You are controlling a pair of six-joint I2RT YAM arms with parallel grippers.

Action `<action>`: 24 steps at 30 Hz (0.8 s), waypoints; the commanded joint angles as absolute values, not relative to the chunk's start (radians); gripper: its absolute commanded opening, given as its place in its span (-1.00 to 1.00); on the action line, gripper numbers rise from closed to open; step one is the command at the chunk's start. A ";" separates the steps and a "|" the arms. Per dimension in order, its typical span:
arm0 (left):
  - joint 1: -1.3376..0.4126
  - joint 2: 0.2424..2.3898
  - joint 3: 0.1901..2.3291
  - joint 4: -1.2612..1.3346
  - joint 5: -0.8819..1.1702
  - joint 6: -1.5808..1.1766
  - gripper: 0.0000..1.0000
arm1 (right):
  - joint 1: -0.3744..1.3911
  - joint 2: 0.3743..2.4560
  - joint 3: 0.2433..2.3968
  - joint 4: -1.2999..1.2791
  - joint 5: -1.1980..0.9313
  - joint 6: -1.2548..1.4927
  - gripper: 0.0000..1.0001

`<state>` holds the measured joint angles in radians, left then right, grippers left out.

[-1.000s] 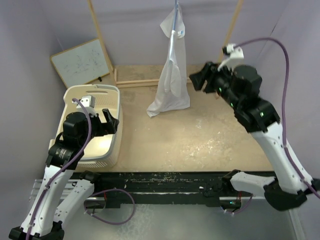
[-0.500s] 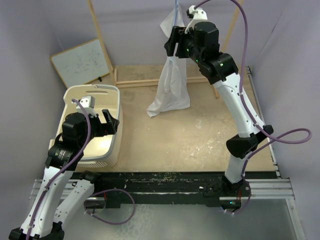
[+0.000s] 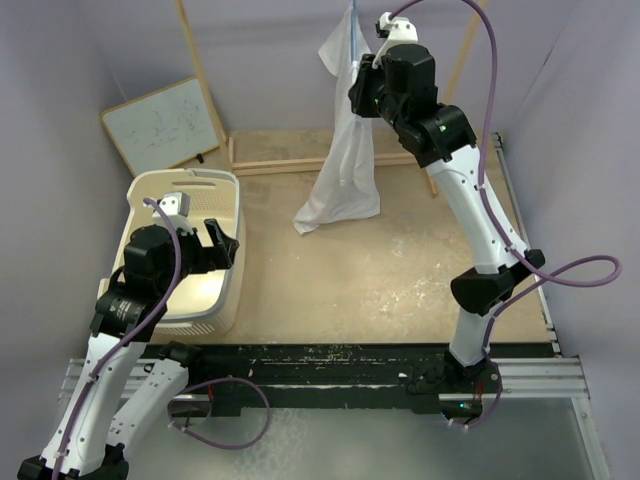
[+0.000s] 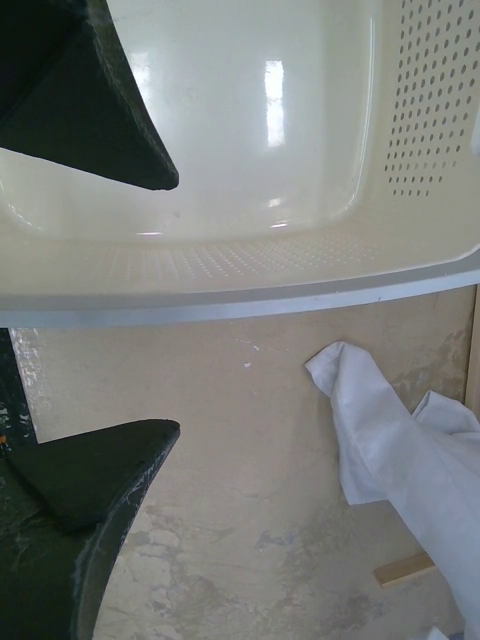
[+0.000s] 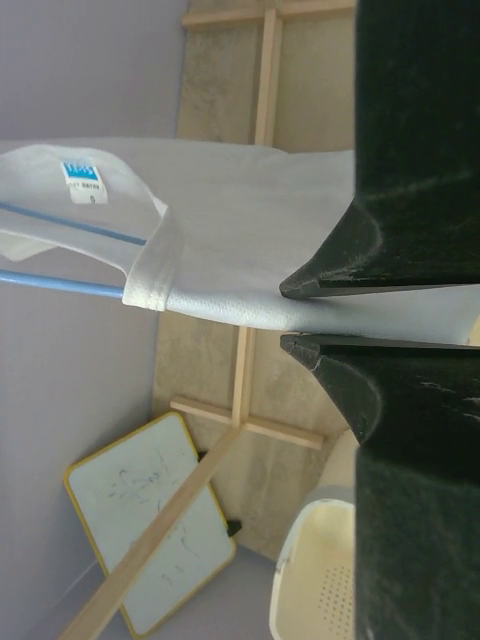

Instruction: Remove the t-shirt from the hanger

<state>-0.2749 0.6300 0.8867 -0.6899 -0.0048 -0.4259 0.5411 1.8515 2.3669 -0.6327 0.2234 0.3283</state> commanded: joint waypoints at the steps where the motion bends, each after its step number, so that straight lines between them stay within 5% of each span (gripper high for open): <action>1: -0.269 0.628 0.909 -0.647 0.006 -0.407 0.98 | 0.538 1.859 2.408 -0.631 0.307 0.301 -0.54; 4: -0.269 0.630 0.909 -0.647 0.008 -0.406 0.98 | 0.538 1.887 2.455 -0.662 0.341 0.289 -0.58; 7: -0.269 0.632 0.909 -0.647 0.008 -0.407 0.98 | 0.537 1.899 2.461 -0.669 0.375 0.283 -1.00; 24: -0.270 0.531 0.870 -0.578 0.066 -0.371 1.00 | 0.533 1.656 2.248 -0.315 0.382 0.168 -1.00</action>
